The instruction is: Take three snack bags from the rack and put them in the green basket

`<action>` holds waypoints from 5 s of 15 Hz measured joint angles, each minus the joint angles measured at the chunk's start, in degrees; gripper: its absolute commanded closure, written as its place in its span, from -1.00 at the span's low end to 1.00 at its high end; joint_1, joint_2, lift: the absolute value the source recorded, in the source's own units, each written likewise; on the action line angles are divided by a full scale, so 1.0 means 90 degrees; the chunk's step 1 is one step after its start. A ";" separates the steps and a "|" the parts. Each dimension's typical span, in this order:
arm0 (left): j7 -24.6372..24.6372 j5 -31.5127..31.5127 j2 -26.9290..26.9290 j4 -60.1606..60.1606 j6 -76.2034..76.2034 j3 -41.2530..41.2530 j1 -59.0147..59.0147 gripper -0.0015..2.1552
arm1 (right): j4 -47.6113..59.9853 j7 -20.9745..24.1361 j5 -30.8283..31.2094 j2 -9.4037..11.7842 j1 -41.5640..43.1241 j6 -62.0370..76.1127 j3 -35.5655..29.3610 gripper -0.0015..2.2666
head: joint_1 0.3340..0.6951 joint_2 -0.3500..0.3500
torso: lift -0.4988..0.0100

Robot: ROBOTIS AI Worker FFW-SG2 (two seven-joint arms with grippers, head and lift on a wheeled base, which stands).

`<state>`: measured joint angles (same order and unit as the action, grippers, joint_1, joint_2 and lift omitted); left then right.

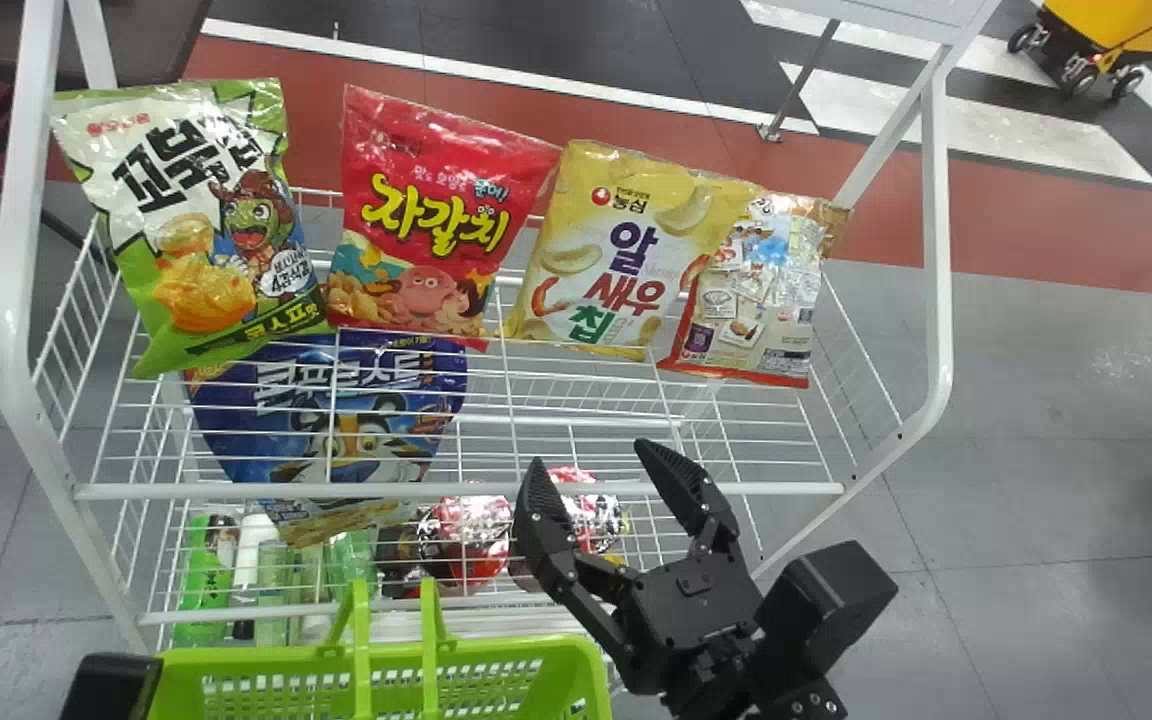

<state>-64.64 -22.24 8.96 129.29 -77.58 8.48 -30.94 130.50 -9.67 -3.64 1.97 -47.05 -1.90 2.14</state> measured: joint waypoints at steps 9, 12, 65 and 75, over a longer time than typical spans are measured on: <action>-0.0015 -0.0004 0.0000 0.0002 0.0004 0.0010 0.0009 0.79 | -0.0039 -0.0007 -0.0012 0.0020 0.0087 0.0076 -0.0018 -0.85 | 1.00 -1.00 | 0.91; -0.0001 -0.0008 0.0000 0.0027 0.0010 0.0049 0.0001 0.79 | -0.0068 -0.0016 0.0036 0.0015 0.0683 -0.0247 0.0166 -0.85 | 1.00 -1.00 | 0.91; 0.0075 -0.0195 -0.0030 -0.0330 0.0154 -0.0037 0.0523 0.71 | 0.2600 -0.2704 -0.0523 0.0449 0.1890 -0.6525 -0.1774 0.91 | 1.00 -1.00 | 0.91; 0.0186 0.0069 -0.0252 -0.0304 0.0226 0.0088 0.0544 0.71 | 0.2810 -0.3754 -0.0541 -0.0128 0.0841 -0.8326 -0.2623 0.91 | 1.00 -1.00 | 0.91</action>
<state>-62.97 -21.61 6.69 126.55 -75.55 9.27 -26.04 155.79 -43.46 -8.51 0.82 -39.48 -76.84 -21.46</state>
